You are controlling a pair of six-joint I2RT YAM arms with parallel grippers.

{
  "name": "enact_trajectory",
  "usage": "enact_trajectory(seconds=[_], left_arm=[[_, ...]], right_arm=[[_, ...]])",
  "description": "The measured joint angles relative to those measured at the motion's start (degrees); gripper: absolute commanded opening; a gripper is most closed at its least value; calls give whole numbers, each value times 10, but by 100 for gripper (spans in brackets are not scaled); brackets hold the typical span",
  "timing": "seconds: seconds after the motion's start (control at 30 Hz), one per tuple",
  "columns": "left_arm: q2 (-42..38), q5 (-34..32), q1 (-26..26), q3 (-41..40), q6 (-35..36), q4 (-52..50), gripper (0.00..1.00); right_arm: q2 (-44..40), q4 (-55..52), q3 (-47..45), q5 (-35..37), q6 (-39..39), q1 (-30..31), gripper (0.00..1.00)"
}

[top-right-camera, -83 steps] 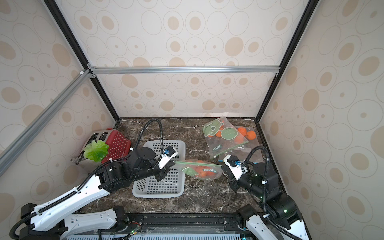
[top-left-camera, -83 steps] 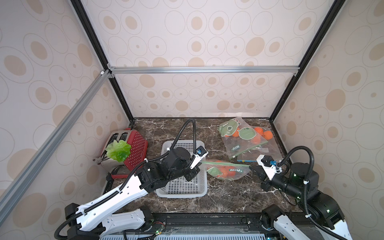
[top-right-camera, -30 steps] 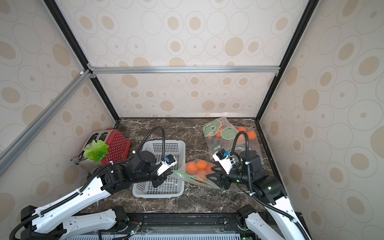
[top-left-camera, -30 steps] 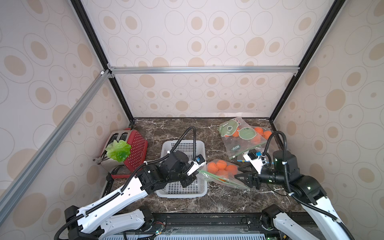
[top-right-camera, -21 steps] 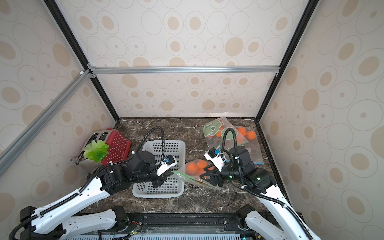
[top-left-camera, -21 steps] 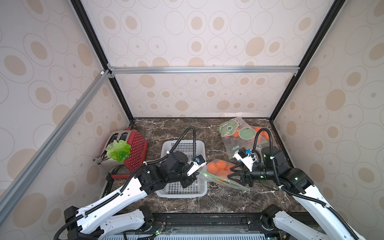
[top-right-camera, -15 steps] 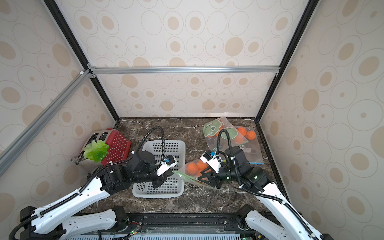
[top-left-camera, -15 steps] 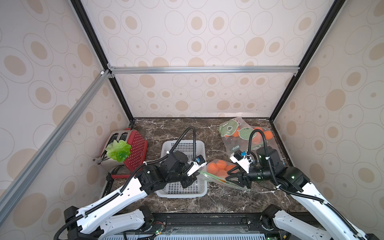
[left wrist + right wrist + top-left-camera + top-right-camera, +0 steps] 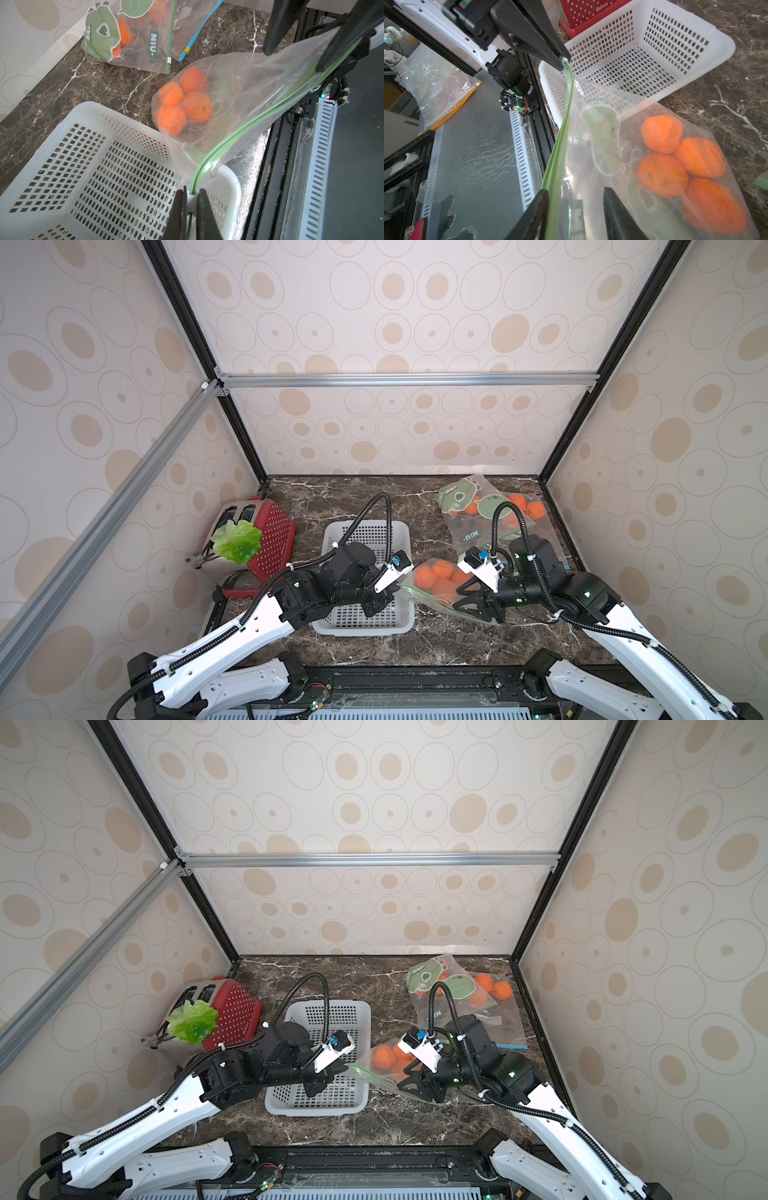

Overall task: Open the zip-top bag and take out the orange
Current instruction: Open the zipper of the food storage bag at the center of the board.

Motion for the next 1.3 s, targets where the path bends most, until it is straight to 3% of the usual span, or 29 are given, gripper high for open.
enact_trajectory(seconds=[0.67,0.8,0.83,0.87,0.97,1.03,1.17,1.3], left_arm=[[5,14,0,0,-1,2,0],[5,16,0,0,-3,2,0],[5,17,0,0,-4,2,1],[5,17,0,0,-4,2,9],[5,17,0,0,-13,2,39],[5,14,0,0,-26,3,49],[5,1,0,13,-67,2,51],[-10,15,0,27,-130,52,44]], right_arm=[[27,-54,21,22,-29,6,30],[31,-61,21,30,-39,12,10],[31,-61,21,33,-42,12,3],[31,-61,21,36,-42,13,0],[30,-58,21,41,-48,14,0],[26,-46,17,49,-45,14,0],[-6,7,-25,63,-20,14,0],[-43,68,-87,82,16,14,0]])
